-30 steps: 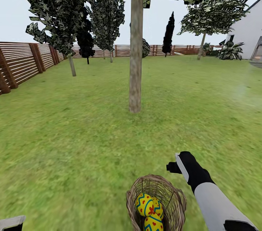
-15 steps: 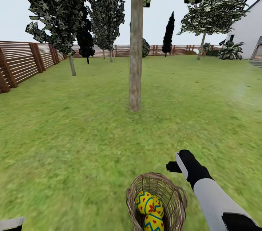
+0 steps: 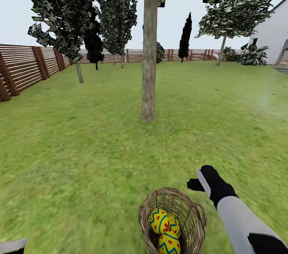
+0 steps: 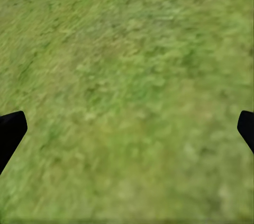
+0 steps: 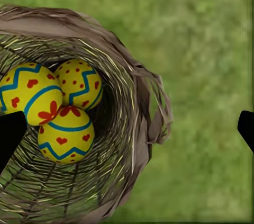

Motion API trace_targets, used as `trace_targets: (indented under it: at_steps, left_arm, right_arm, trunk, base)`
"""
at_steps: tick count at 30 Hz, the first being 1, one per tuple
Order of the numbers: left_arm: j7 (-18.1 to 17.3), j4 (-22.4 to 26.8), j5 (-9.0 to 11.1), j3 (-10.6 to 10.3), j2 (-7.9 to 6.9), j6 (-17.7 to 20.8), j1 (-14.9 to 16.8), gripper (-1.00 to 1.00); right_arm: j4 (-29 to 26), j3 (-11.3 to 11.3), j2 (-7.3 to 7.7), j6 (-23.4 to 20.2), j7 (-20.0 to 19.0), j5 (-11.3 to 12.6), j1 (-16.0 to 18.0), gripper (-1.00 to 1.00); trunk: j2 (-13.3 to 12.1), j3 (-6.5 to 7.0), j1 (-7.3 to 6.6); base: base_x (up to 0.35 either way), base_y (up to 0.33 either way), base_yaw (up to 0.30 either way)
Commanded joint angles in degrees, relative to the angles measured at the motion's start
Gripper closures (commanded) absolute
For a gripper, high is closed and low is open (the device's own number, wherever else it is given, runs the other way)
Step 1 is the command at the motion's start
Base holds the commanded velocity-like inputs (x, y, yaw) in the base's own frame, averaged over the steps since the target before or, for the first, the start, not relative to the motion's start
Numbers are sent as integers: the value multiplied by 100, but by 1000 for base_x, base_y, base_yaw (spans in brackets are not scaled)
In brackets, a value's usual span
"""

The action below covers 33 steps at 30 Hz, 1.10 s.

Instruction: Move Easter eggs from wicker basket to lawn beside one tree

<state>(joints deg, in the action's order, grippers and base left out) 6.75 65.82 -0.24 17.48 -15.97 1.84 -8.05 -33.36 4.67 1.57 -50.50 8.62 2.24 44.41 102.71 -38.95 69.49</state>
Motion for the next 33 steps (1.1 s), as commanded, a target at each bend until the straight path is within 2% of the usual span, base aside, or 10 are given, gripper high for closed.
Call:
trace_targets:
  at_steps: [1,7,13,17,33]
  left_arm:
    - [25,9,-3,-8,-3,20,-1,-100]
    - [27,9,-3,-8,-3,20,-2,-100]
    - [26,9,-3,-8,-3,30,-1,-100]
    - [22,9,-3,-8,-3,29,-3,-100]
    - [26,9,-3,-8,-3,18,-3,-100]
  right_arm:
    - [14,11,17,-21,26,26,4,-100]
    - [111,15,69,-21,26,28,6,-100]
    - [147,18,79,-21,26,28,7,-100]
    - [152,22,80,-21,28,26,10,-100]
    - [636,22,84,-47,88,22,605,-100]
  trunk:
    - [43,-23,22]
    - [283,-130,154]
    - [283,-130,154]
    - [444,-202,241]
    - [1085,-489,593]
  base:
    - [0,0,0]
    - [0,0,0]
    - [0,0,0]
    - [0,0,0]
    - [0,0,0]
